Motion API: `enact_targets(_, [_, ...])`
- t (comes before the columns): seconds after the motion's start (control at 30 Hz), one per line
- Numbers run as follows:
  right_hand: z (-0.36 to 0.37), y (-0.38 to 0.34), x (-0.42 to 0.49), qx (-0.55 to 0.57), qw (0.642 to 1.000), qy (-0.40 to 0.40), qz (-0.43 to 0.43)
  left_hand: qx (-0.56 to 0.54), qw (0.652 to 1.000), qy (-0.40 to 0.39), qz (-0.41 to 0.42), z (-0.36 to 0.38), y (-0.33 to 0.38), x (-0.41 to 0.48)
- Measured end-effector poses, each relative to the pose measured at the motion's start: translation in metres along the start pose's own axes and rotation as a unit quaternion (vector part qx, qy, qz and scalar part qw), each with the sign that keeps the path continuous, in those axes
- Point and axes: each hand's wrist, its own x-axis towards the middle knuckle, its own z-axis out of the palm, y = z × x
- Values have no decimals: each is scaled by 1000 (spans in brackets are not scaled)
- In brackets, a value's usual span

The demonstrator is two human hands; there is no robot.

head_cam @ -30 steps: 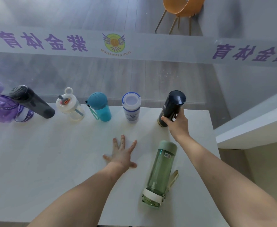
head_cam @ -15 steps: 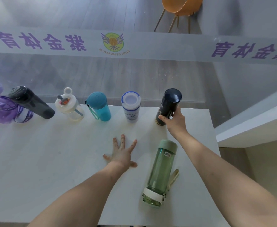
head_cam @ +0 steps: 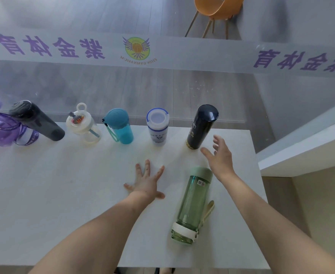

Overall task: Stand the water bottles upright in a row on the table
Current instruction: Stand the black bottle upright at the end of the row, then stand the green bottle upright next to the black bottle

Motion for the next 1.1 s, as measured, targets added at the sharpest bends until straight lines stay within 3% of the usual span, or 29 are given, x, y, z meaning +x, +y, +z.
enact_targets(0.1, [-12,10,-39,-62,992,-5,-106,-1,1000,1,2,0,-1,0])
enact_targets(0.2, [-16,21,-69,-170,948,-74,-258,5,1000,6,7,2,-4,-1])
enact_targets(0.27, [-16,24,-84,-272,877,-122,-377,16,1000,11,20,5,-10,-4])
enact_targets(0.33, [-13,29,-94,-397,777,-184,-452,29,999,10,37,7,-17,-6])
enact_targets(0.4, [-8,35,-101,-492,713,-271,-420,42,998,7,49,10,-24,-9])
enact_targets(0.47, [-4,34,-102,-560,670,-322,-365,47,997,6,57,14,-29,-13])
enact_targets(0.67, [0,15,-107,-664,575,-299,-373,52,996,6,69,42,-41,-38])
enact_targets(0.77, [-2,17,-109,-668,568,-312,-366,46,996,-8,70,49,-43,-51])
enact_targets(0.9, [-14,22,-108,-634,602,-324,-361,32,997,-28,71,45,-37,-65])
enact_targets(1.0, [-25,20,-106,-597,662,-294,-346,13,997,-27,69,38,-30,-72])
enact_targets(1.1, [-41,15,-101,-544,755,-240,-276,1,997,-30,66,31,-16,-75])
